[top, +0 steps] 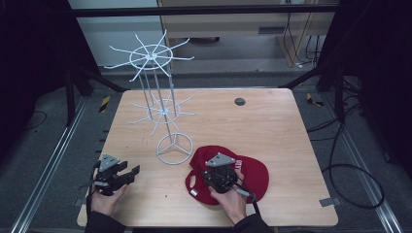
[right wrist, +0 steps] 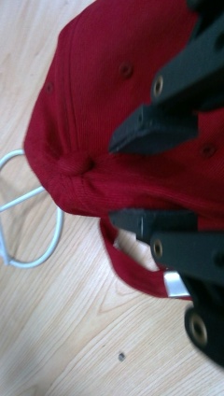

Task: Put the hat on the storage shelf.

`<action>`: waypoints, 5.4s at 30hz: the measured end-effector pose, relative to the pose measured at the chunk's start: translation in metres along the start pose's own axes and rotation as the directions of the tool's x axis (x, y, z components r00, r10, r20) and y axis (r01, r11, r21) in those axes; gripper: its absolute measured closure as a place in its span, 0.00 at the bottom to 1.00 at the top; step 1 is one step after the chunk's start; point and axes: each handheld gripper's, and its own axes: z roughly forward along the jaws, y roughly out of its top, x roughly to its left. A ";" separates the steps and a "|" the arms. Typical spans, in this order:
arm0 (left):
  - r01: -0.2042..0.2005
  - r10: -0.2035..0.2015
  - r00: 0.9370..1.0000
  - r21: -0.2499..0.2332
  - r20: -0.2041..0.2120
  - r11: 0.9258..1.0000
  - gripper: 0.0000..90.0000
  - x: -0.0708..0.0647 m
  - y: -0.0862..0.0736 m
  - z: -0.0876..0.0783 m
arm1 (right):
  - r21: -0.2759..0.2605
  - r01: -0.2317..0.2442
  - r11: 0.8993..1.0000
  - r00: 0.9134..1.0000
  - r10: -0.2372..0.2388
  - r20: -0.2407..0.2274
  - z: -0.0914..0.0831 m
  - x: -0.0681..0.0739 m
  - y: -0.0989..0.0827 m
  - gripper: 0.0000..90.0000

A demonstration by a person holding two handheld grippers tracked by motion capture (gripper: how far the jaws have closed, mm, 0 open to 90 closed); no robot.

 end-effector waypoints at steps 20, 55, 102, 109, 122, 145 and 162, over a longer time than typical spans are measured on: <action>0.001 -0.001 1.000 0.000 0.013 1.000 0.52 0.000 0.000 0.000 | -0.189 -0.081 0.979 0.997 0.080 -0.013 -0.070 -0.051 0.014 0.97; -0.006 0.006 1.000 0.006 0.025 1.000 0.52 -0.004 -0.001 0.004 | -0.571 -0.190 0.799 0.977 0.209 -0.032 -0.188 -0.108 0.083 0.97; -0.008 0.007 0.999 0.004 0.033 1.000 0.52 -0.004 -0.001 0.004 | -0.690 -0.145 0.709 0.988 0.147 -0.056 -0.207 -0.083 0.199 0.97; -0.013 0.013 0.999 0.006 0.030 1.000 0.52 -0.005 0.000 0.004 | -0.656 -0.158 0.738 0.984 0.170 -0.045 -0.188 -0.090 0.191 0.97; -0.012 0.012 0.999 0.008 0.033 1.000 0.52 -0.005 -0.001 0.005 | -0.545 -0.167 0.821 0.985 0.165 -0.053 -0.150 -0.098 0.167 0.92; -0.017 0.017 0.999 0.012 0.029 1.000 0.51 -0.006 -0.001 0.005 | -0.498 -0.094 0.862 0.995 0.105 -0.006 -0.142 -0.106 0.110 0.57; -0.051 0.051 0.999 -0.009 0.019 0.999 0.38 -0.006 -0.004 0.010 | -0.345 -0.165 0.924 0.980 0.194 0.052 -0.092 -0.146 -0.023 0.25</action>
